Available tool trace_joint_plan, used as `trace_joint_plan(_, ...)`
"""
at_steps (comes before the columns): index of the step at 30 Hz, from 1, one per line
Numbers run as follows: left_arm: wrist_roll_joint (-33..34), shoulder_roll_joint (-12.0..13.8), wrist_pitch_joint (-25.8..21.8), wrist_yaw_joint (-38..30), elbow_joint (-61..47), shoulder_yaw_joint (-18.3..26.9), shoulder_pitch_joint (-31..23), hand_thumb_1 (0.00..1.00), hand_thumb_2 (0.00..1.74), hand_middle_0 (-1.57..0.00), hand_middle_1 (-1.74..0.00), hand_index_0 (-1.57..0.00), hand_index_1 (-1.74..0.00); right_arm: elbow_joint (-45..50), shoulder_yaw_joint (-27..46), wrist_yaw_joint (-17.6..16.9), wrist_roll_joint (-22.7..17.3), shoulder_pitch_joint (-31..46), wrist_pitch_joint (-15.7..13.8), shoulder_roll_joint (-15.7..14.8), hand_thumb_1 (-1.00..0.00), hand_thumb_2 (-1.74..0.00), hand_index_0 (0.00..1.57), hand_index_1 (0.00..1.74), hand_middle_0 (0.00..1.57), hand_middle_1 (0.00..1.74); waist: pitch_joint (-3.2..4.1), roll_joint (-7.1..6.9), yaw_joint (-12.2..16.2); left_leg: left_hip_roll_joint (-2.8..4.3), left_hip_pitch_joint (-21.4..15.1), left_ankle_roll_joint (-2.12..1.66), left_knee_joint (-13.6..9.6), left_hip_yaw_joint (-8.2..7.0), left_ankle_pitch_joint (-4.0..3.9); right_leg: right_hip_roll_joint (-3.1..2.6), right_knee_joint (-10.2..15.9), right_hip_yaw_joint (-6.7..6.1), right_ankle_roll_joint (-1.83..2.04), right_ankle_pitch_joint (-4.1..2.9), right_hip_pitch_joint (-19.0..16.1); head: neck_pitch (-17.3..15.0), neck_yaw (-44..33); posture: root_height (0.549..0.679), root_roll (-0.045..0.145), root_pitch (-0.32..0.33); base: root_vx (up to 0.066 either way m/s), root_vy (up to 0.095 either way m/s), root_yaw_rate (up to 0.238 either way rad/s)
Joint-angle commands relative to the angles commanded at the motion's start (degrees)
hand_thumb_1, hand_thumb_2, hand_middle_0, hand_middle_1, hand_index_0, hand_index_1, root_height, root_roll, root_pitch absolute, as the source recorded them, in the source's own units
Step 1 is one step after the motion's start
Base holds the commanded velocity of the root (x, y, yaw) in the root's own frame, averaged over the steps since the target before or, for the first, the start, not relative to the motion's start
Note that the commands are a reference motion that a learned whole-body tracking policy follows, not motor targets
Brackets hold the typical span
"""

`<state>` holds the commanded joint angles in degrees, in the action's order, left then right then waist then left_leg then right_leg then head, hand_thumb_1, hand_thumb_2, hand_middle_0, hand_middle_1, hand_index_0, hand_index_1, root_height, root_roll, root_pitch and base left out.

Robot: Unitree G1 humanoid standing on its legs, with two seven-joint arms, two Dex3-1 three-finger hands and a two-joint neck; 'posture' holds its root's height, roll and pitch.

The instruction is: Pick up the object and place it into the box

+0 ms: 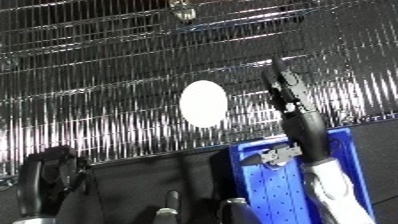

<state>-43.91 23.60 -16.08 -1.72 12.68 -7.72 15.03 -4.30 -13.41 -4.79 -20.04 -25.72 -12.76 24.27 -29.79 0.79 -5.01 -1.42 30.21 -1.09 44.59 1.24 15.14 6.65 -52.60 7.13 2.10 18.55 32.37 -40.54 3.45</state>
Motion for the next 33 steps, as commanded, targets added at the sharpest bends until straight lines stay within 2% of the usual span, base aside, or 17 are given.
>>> trace_joint_plan(13,-0.17,-0.19,-0.16,-0.02,0.68,-1.81,1.75,1.0,1.74,-1.57,-1.74,-1.57,-1.74,-4.25,-2.32,-1.01,0.1,-6.61,1.55,-0.21,0.0,0.0,0.0,0.0,0.0,0.0,0.0,1.02,-1.65,-1.0,3.76,0.27,2.33,0.57,0.4,0.57,-2.59,0.76,-0.15,0.14,4.08,3.8,3.54,0.612,0.061,0.053,0.009,0.01,0.091)
trace_joint_plan(23,-0.85,0.03,-0.51,-0.94,-0.19,-2.92,3.14,1.0,1.74,-1.57,-1.74,-1.57,-1.74,-9.38,-4.1,-1.34,1.76,-11.66,2.94,1.55,0.0,0.0,0.0,0.0,0.0,0.0,0.0,2.12,-2.72,-1.8,7.62,0.59,4.38,0.59,0.82,0.46,-5.08,0.87,-0.45,0.62,8.35,6.21,6.76,0.604,0.06,0.089,-0.003,0.018,0.063)
trace_joint_plan(33,-1.16,-0.21,-0.57,-1.62,-1.2,-4.46,4.15,1.0,1.74,-1.57,-1.74,-1.57,-1.74,-14.22,-6.29,-4.27,3.65,-15.55,1.94,2.66,0.0,0.0,0.0,0.0,0.0,0.0,0.0,2.73,-3.68,-2.31,10.24,1.0,5.37,0.77,1.18,0.11,-5.74,1.18,-0.65,0.8,10.69,9.05,9.78,0.601,0.057,0.123,-0.006,0.007,0.036)
